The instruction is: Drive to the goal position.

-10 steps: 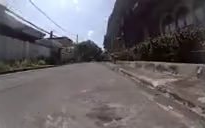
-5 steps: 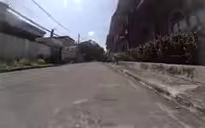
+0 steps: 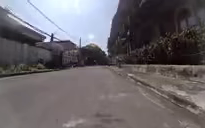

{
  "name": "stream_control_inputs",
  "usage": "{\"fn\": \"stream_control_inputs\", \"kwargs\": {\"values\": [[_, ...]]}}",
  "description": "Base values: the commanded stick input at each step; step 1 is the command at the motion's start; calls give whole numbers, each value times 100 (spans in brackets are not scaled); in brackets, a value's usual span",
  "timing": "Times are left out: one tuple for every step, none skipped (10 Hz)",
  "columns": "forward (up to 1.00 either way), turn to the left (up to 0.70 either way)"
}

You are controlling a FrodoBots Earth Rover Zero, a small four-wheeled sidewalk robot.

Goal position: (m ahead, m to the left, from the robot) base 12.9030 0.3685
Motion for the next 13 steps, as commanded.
{"fn": "stream_control_inputs", "kwargs": {"values": [[100,0],[100,0],[100,0],[100,0],[100,0],[100,0],[100,-30],[100,-40],[100,-33],[100,-11],[100,0],[100,0],[100,0]]}}
